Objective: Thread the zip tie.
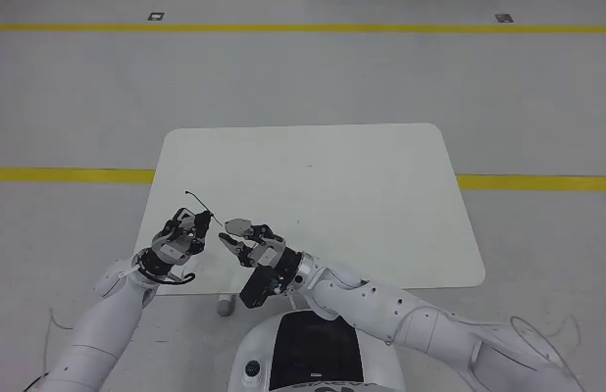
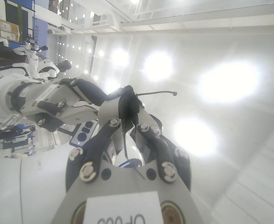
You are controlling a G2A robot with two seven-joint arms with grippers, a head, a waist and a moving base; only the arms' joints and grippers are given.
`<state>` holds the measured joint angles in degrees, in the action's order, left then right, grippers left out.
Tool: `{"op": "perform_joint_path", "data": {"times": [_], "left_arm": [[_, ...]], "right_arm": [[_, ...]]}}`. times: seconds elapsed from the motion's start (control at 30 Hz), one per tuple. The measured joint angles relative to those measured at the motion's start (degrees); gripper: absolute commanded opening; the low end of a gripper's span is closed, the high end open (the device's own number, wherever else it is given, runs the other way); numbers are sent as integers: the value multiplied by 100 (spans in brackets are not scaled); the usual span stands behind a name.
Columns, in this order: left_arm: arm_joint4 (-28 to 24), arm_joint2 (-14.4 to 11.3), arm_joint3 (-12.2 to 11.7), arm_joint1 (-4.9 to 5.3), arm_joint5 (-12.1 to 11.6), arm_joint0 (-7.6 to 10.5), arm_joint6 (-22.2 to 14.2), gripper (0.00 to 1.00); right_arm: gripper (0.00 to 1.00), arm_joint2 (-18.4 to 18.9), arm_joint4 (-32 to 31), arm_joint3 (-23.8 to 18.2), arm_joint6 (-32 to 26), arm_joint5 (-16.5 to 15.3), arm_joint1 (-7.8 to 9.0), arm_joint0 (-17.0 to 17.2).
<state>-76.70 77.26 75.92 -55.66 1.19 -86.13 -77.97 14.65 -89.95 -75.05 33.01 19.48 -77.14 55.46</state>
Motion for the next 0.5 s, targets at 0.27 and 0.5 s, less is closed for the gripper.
{"op": "perform_joint_path", "data": {"times": [0.27, 0.5], "left_arm": [[0, 0, 0, 0, 0, 0, 0, 0], [0, 0, 0, 0, 0, 0, 0, 0]], "right_arm": [[13, 7, 0, 214, 61, 0, -164, -60], [13, 40, 0, 356, 137, 0, -270, -76]]}}
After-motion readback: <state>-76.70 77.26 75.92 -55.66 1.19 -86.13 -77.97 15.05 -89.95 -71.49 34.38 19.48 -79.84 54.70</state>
